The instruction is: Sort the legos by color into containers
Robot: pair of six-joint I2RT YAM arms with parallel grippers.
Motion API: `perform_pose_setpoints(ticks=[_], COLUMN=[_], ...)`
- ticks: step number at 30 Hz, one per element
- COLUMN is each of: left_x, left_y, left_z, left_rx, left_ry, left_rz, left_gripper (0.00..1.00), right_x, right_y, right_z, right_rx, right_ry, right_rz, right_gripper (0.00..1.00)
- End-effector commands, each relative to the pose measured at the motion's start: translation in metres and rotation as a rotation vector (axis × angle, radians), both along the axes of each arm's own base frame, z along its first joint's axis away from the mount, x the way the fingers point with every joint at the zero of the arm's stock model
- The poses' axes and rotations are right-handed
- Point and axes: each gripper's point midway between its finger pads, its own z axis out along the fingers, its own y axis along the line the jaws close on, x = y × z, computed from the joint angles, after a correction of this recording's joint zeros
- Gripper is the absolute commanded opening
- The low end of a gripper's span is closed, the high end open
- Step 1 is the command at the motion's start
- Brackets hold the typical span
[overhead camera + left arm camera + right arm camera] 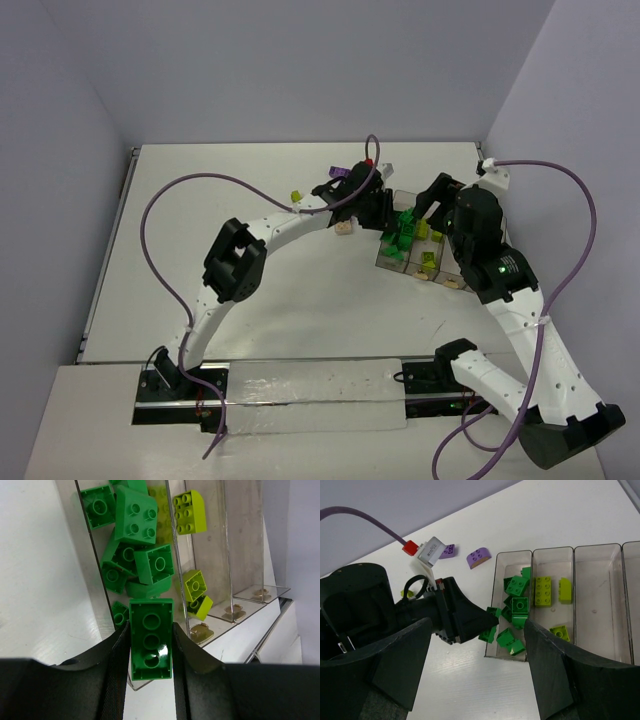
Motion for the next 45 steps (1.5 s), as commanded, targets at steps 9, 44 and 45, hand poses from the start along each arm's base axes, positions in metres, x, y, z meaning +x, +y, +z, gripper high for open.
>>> perform_pose_setpoints(ticks=[9, 44, 45], left_x=[0.001, 0.007, 0.005], left_y=[-0.013, 0.366, 0.367], left_z=[0.036, 0.107, 0.105], left_rx=[-0.065, 0.195, 0.198], left_ry=[-0.05, -0.15, -0.148], left_rz=[-0.025, 0.777, 0.775], left_gripper=[0.75, 0.8, 0.8], right_x=[0.004, 0.2, 0.204], right_y=[-0.003, 0.111, 0.119], right_z=[0.004, -0.095, -0.108], right_rx=[-0.006, -0.168, -0.161], right_ry=[-0.007, 0.365, 0.393], right_rz=[-0.018, 0.205, 0.238], right_gripper=[0.82, 0.79, 0.78])
